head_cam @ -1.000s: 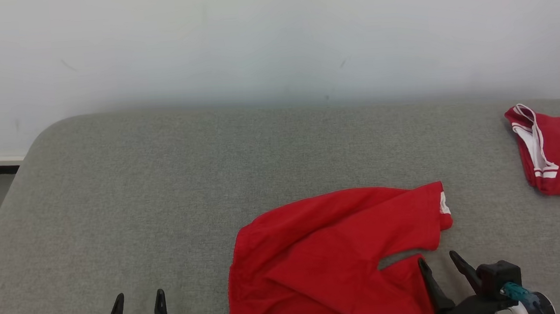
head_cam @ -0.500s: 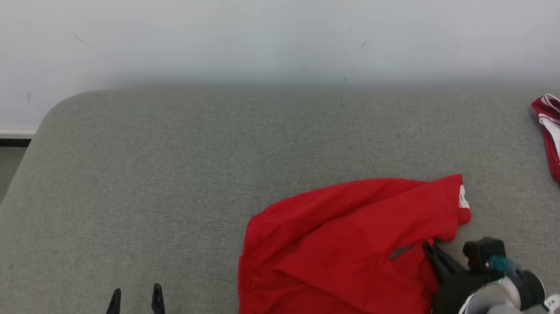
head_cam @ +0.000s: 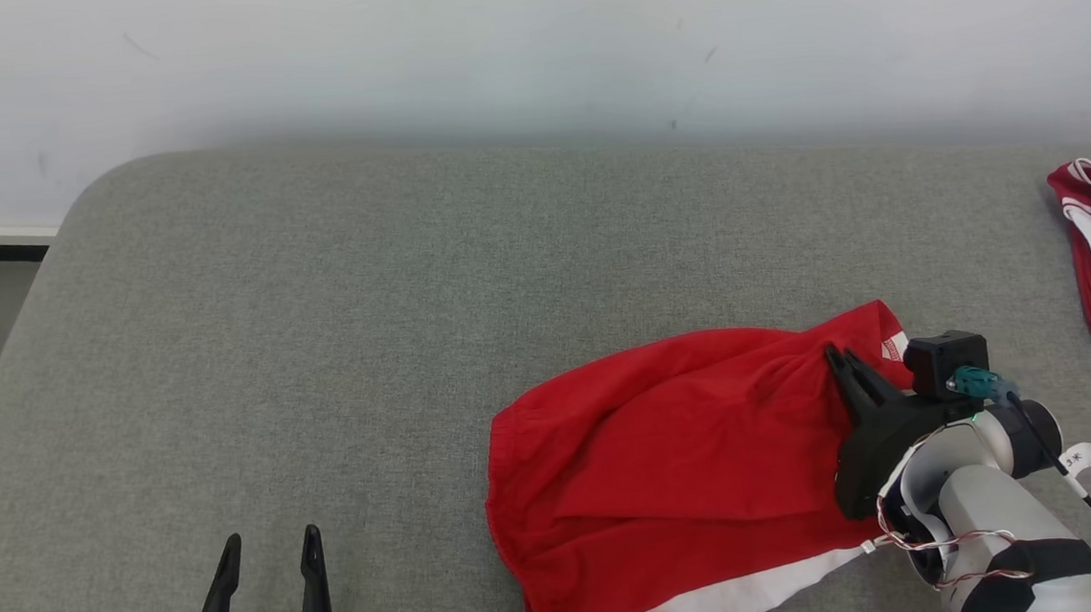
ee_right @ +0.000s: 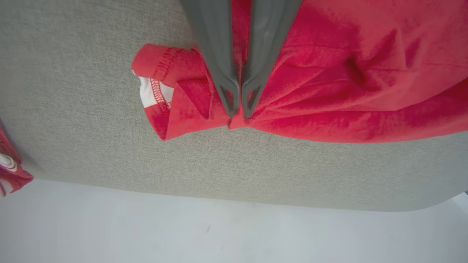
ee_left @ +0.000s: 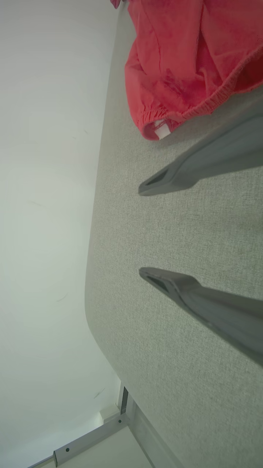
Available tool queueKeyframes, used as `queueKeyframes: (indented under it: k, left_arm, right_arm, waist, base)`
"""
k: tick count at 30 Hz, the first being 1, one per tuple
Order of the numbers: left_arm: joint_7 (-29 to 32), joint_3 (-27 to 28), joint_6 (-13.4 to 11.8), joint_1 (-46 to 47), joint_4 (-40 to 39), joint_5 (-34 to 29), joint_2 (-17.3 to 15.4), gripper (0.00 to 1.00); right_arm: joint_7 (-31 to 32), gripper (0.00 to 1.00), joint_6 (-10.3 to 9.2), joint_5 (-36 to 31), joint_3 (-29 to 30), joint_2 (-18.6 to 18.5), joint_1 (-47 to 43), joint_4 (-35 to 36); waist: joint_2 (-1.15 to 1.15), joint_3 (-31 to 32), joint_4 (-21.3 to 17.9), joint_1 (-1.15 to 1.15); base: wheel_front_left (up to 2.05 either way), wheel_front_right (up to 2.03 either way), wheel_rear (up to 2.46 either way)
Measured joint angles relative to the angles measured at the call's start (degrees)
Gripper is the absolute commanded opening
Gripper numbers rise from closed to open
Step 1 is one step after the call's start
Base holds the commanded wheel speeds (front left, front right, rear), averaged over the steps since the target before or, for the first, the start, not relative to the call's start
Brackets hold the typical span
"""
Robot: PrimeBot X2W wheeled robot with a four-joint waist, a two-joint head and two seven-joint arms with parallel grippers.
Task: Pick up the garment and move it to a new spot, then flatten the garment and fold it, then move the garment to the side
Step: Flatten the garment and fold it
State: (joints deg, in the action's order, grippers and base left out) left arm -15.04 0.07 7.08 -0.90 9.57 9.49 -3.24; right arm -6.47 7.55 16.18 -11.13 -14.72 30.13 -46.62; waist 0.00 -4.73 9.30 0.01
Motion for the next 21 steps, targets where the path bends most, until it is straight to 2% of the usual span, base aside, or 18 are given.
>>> queueKeyframes:
  k: [1, 2, 11, 16, 21]
  left_arm:
    - [0.0, 0.0, 0.0, 0.0, 0.1, 0.0, 0.0, 1.00]
    - [0.0, -0.1, 0.0, 0.0, 0.2, 0.0, 0.1, 1.00]
    - [0.0, 1.4, 0.1, -0.3, -0.1, -0.3, 0.2, 1.00]
    - [0.0, 2.3, 0.1, -0.9, -1.0, -0.8, 0.2, 1.00]
    - [0.0, 3.1, 0.0, -1.6, -2.3, -0.9, 0.3, 1.00]
  right_arm:
    - [0.0, 0.52, 0.00, 0.0, -0.3, 0.0, 0.5, -0.8]
    - [-0.3, 1.00, 0.00, -0.1, -0.5, 0.0, 0.8, -1.5]
    - [-6.4, 1.00, 0.00, 1.3, -2.0, -0.6, 0.3, -1.7]
    - [-8.0, 1.00, 0.00, 2.5, -1.6, -2.2, -4.2, 3.1]
    - [-8.3, 1.00, 0.00, 2.9, 0.5, -3.7, -13.3, 9.8]
  waist:
    - [0.00, -0.1, 0.1, 0.00]
    - [0.00, -0.2, 0.2, 0.00]
    - [0.00, 0.8, -1.4, 0.00]
    - [0.00, 1.6, -2.8, -0.01]
    - [0.00, 2.1, -4.6, -0.01]
  base:
    - [0.00, 0.00, 0.00]
    - [0.00, 0.00, 0.00]
    - [0.00, 0.00, 0.00]
    - [0.00, 0.00, 0.00]
    - [0.00, 0.00, 0.00]
